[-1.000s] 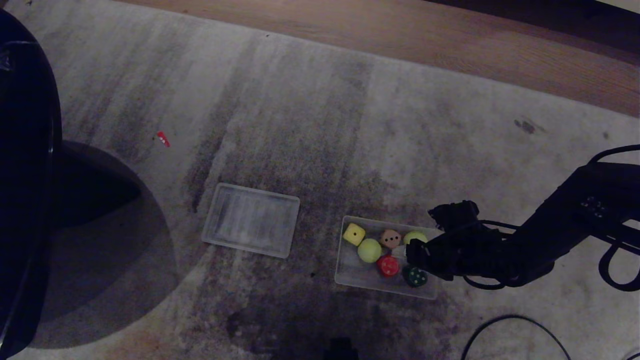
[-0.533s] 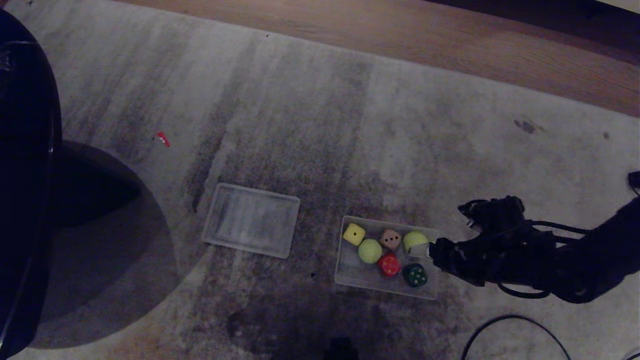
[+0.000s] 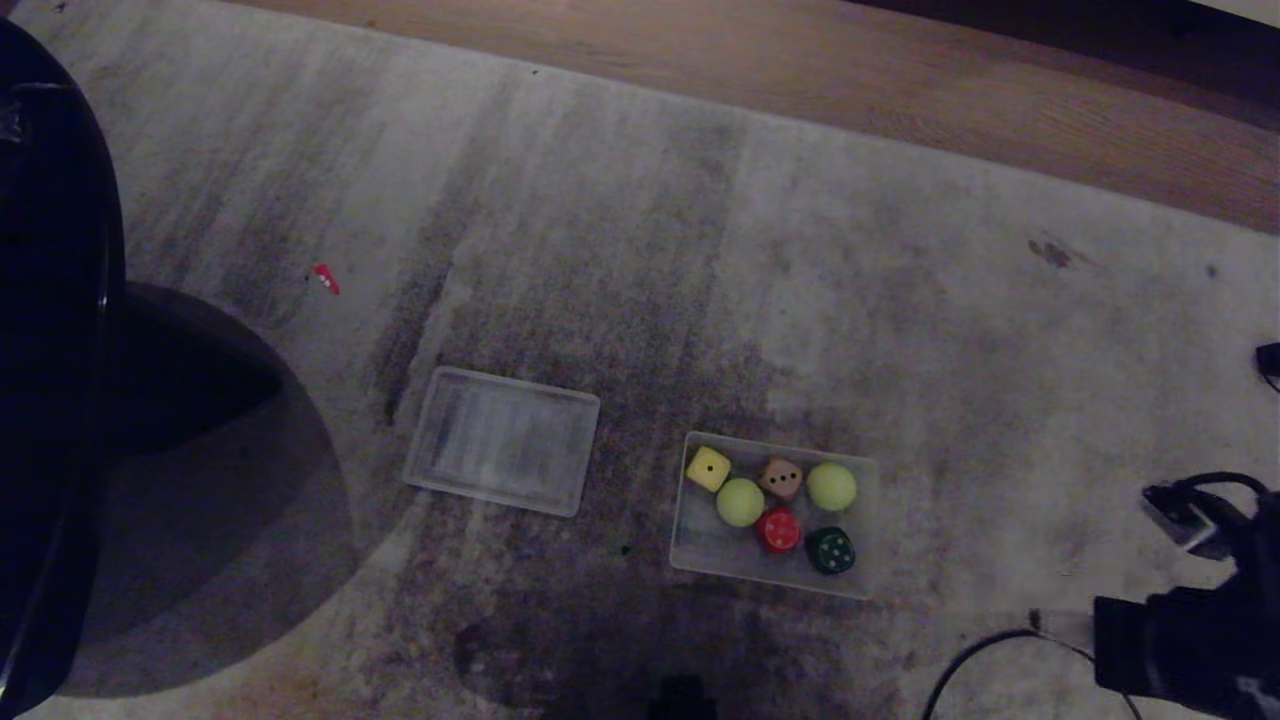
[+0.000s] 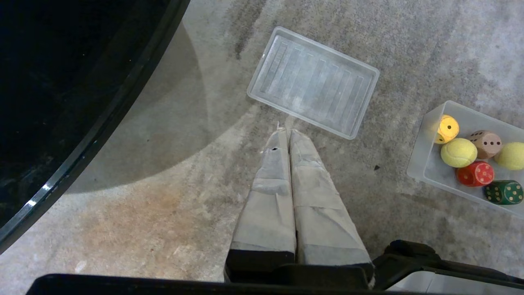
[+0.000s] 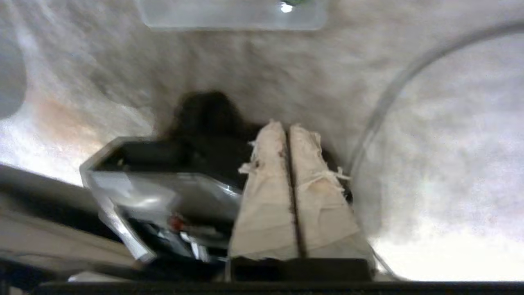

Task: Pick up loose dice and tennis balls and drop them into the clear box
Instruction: Close the lid

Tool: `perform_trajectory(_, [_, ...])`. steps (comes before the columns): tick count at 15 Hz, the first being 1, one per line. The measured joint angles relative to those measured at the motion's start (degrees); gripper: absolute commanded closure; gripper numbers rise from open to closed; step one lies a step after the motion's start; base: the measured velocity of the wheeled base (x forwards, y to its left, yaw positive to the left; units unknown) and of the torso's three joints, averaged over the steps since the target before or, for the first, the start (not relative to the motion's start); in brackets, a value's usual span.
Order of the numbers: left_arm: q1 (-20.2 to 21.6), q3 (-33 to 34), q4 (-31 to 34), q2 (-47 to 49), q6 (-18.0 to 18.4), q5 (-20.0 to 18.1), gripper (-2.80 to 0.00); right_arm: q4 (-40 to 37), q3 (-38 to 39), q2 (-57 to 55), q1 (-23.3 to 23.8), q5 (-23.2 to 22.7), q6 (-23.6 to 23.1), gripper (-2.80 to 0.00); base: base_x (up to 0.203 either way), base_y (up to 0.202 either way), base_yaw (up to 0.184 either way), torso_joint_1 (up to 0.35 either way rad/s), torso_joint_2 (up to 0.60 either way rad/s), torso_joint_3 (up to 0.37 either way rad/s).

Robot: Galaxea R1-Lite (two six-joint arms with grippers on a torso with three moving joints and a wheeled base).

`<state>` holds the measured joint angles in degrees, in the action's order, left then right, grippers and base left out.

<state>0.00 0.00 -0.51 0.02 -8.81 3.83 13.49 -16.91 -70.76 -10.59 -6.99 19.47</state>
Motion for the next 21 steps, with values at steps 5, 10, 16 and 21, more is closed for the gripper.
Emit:
perform_trajectory(5, [0.0, 0.0, 0.0, 0.0, 0.0, 0.0, 0.00, -19.3, 5.8, 27.6, 8.4, 1.9, -9.5, 0.00, 0.000, 0.000, 0.000, 0.000, 0.00, 0.000])
perform_trajectory(10, [0.0, 0.0, 0.0, 0.0, 0.0, 0.0, 0.00, -29.9, 8.4, 50.5, 12.1, 4.8, -15.7, 0.00, 0.000, 0.000, 0.000, 0.000, 0.00, 0.000])
perform_trajectory(16, [0.0, 0.0, 0.0, 0.0, 0.0, 0.0, 0.00, -26.7, 11.3, 68.4, 10.3, 7.1, -17.1, 0.00, 0.000, 0.000, 0.000, 0.000, 0.00, 0.000])
perform_trajectory(21, [0.0, 0.0, 0.0, 0.0, 0.0, 0.0, 0.00, -26.7, 11.7, 70.7, 10.2, 7.2, -16.8, 0.00, 0.000, 0.000, 0.000, 0.000, 0.00, 0.000])
